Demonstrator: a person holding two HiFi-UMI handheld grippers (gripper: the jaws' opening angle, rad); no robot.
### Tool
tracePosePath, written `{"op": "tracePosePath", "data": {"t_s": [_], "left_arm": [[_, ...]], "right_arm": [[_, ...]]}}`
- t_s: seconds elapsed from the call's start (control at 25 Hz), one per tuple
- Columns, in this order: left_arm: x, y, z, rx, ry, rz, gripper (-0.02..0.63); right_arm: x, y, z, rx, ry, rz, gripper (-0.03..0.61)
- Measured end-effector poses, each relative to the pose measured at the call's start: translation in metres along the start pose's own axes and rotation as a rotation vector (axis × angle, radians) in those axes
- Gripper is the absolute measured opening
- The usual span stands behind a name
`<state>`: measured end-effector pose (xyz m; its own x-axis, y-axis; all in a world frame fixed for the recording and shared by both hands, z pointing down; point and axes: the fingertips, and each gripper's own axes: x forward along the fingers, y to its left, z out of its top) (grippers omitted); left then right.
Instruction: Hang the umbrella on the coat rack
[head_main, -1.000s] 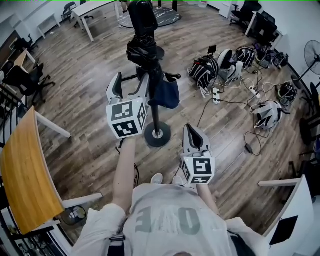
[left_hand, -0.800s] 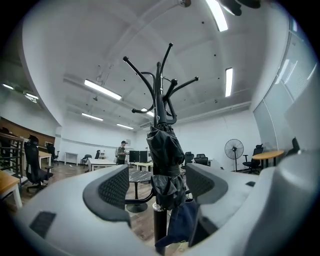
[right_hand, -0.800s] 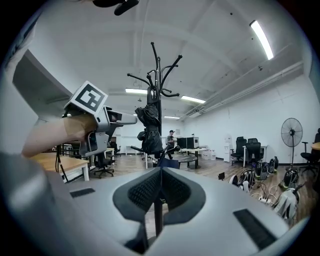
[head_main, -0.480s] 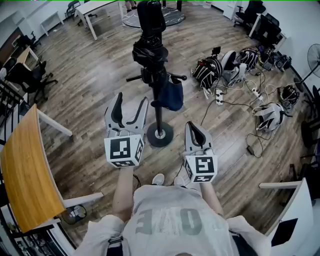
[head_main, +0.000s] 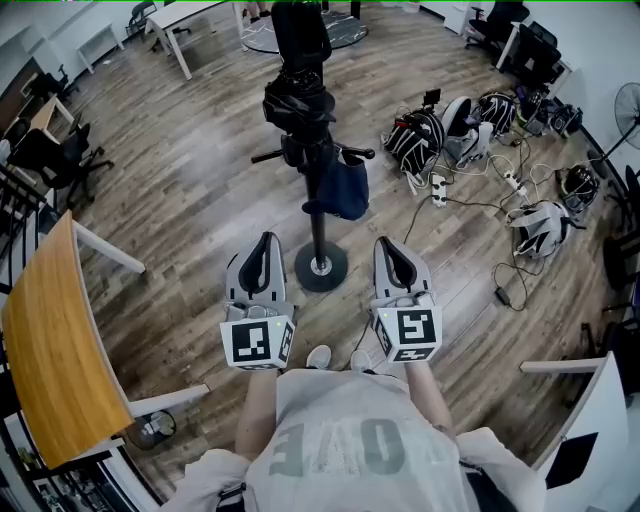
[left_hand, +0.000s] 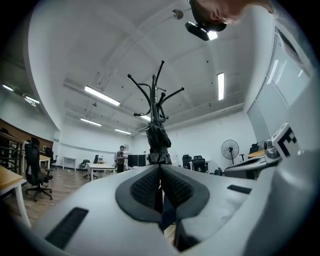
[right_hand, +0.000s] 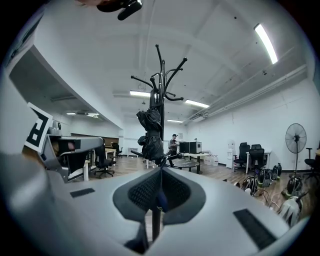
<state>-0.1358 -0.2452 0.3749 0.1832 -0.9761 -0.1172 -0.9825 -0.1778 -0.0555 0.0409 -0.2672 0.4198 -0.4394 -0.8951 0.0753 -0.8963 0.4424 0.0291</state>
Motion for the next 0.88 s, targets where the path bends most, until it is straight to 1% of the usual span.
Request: {"op": "tracePosePath", "data": {"t_s": [0.16, 0.56, 0.76, 0.88], "left_arm": [[-0.002, 0.000, 0.001, 0.012, -0.003, 0.000, 0.028], [-0.002, 0.006, 0.002, -0.051, -0.034, 0.026, 0.028], [-0.001, 0.009, 0.003, -0.048, -0.037, 0.026, 0.028], [0.000, 0.008, 0.002, -0.027, -0.028, 0.027, 0.028]], "right_arm": [[-0.002, 0.003, 0.001, -0.013, 0.000, 0.002, 0.031], [-0.002, -0.002, 0.006, -0.022, -0.012, -0.004, 0.031], [-0.001, -0.006, 0.011, -0.020, -0.023, -0.011, 0.031], [-0.001, -0.005, 0.008, -0.016, -0.015, -0.005, 0.029]]}}
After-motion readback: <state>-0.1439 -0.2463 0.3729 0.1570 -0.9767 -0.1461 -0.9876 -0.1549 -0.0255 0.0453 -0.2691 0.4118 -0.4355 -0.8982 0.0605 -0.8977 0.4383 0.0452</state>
